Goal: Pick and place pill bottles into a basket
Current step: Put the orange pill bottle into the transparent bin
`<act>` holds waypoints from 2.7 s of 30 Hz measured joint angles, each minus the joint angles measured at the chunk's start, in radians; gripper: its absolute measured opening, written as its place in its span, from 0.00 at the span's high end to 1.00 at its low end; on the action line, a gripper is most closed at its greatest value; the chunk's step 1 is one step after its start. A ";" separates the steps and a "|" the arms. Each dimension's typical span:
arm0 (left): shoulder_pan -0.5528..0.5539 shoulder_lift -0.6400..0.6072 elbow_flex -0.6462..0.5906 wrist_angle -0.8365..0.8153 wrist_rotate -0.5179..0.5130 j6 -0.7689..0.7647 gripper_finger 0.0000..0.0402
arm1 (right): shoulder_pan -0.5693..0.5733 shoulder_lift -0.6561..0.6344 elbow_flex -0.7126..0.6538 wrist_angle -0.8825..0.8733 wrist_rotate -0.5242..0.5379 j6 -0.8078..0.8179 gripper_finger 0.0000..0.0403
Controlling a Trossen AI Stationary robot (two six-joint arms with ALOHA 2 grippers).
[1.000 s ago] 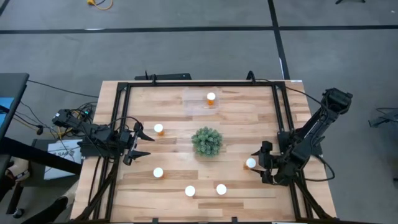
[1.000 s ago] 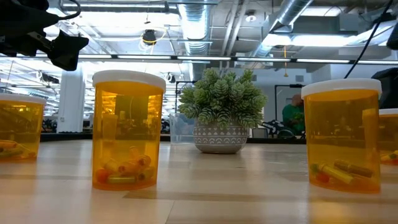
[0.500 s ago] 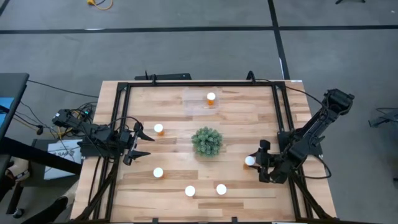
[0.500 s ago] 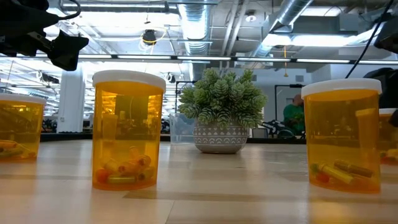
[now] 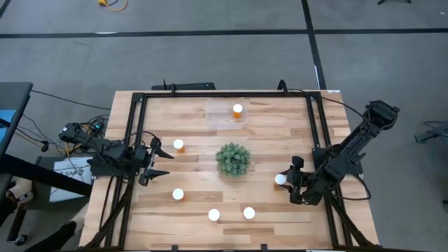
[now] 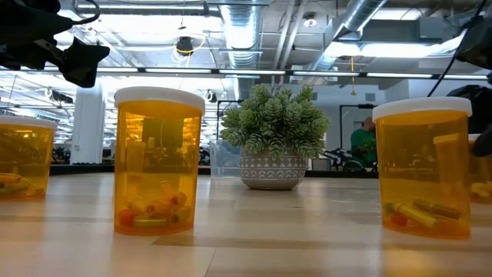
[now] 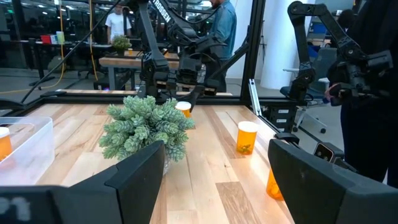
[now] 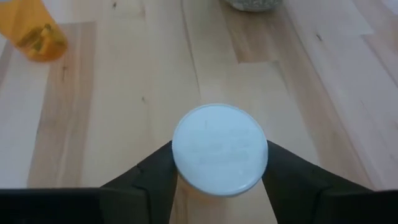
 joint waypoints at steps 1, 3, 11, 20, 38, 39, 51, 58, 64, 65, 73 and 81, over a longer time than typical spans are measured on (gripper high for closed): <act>0.000 0.000 0.000 0.000 0.000 0.000 0.31 | -0.008 0.000 0.000 0.007 0.000 -0.008 0.54; 0.000 0.000 0.000 0.000 0.000 0.000 0.31 | -0.022 0.000 0.000 0.034 -0.001 -0.042 0.55; 0.000 0.000 0.000 0.000 0.000 0.000 0.31 | -0.116 -0.031 0.075 0.049 0.000 -0.226 0.50; 0.000 0.000 0.000 0.000 0.000 0.000 0.31 | -0.335 -0.102 0.161 0.132 0.000 -0.574 0.55; 0.000 0.000 0.000 0.000 0.000 0.000 0.31 | -0.955 -0.044 0.292 0.444 -0.341 -0.883 0.51; 0.000 0.000 0.000 0.000 0.000 0.000 0.31 | -0.984 -0.030 0.305 0.447 -0.361 -0.880 0.49; 0.000 0.000 0.000 0.000 0.000 0.000 0.31 | -1.169 0.198 0.453 0.447 -0.454 -0.817 0.53; 0.000 0.000 0.000 0.000 0.000 0.000 0.31 | -1.174 0.282 0.473 0.444 -0.473 -0.757 0.48; 0.000 0.000 0.000 0.000 0.000 0.000 0.31 | -1.172 0.279 0.473 0.446 -0.473 -0.749 0.54; 0.000 0.000 0.000 0.000 0.000 0.000 0.31 | -1.174 0.276 0.473 0.445 -0.471 -0.749 0.54; 0.000 0.000 0.000 0.000 0.000 0.000 0.31 | -1.191 0.277 0.473 0.440 -0.472 -0.749 0.49; 0.000 0.000 0.000 0.000 0.000 0.000 0.31 | -1.195 0.277 0.473 0.440 -0.472 -0.753 0.54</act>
